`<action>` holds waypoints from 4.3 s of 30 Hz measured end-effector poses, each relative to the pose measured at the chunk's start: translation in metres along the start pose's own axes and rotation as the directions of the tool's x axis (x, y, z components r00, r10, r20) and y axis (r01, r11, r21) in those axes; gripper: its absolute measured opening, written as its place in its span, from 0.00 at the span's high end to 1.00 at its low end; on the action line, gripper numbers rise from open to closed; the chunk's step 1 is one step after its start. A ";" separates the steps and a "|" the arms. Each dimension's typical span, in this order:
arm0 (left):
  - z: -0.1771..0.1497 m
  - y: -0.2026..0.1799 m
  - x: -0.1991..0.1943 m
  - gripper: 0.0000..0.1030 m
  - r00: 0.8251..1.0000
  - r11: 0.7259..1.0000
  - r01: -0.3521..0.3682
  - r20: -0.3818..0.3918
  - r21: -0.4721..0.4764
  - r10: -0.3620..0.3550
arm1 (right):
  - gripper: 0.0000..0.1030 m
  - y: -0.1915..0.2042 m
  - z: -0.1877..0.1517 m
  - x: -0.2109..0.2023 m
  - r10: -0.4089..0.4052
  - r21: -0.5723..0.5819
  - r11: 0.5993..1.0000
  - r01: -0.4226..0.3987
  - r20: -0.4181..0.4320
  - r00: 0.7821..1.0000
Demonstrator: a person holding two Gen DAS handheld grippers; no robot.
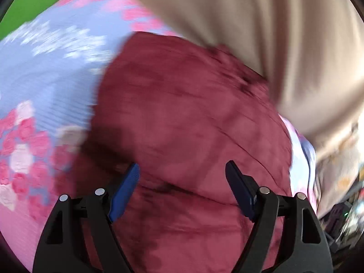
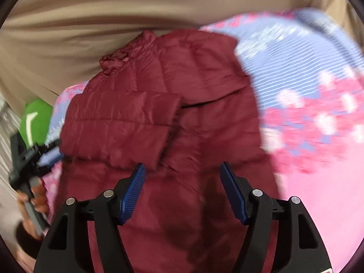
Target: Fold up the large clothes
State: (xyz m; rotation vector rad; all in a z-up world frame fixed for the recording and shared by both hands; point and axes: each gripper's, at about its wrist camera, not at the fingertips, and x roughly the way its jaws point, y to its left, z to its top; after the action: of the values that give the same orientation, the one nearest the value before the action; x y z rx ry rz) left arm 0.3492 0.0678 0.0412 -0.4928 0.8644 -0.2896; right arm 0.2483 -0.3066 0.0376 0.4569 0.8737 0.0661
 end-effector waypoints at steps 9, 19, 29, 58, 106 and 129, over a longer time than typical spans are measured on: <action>0.030 0.039 0.032 0.86 1.000 0.987 0.019 -0.018 -0.158 -0.022 | 0.98 0.055 0.032 0.053 -0.091 -0.137 0.987 0.089 -0.012 0.996; 0.049 -0.047 0.032 0.97 0.986 0.983 -0.101 0.145 0.154 0.079 | 0.99 0.086 0.106 -0.024 -0.119 -0.209 0.951 0.226 0.424 0.898; 0.031 -0.038 0.087 0.97 0.982 0.970 -0.181 0.088 0.164 0.168 | 0.99 0.024 0.104 0.053 -0.149 -0.035 0.986 0.165 0.266 0.952; -0.160 0.052 -0.120 0.92 0.975 0.969 -0.011 -0.212 0.246 0.065 | 0.92 -0.077 -0.176 -0.124 -0.114 -0.015 0.993 0.113 -0.031 0.993; -0.052 0.048 -0.006 0.96 0.987 0.959 -0.146 -0.028 0.245 0.157 | 0.98 0.000 -0.009 0.024 -0.191 -0.086 0.978 0.191 0.015 0.982; -0.095 0.084 -0.049 0.94 0.986 0.945 -0.164 0.047 0.282 0.157 | 1.00 0.351 -0.057 0.138 0.092 -0.580 0.780 -0.233 -0.262 0.961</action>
State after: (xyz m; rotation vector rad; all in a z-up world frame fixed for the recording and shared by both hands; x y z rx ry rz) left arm 0.2478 0.1326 -0.0227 -0.1550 0.8182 -0.2531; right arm 0.3392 0.0640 0.0513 -0.0911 0.9719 0.5580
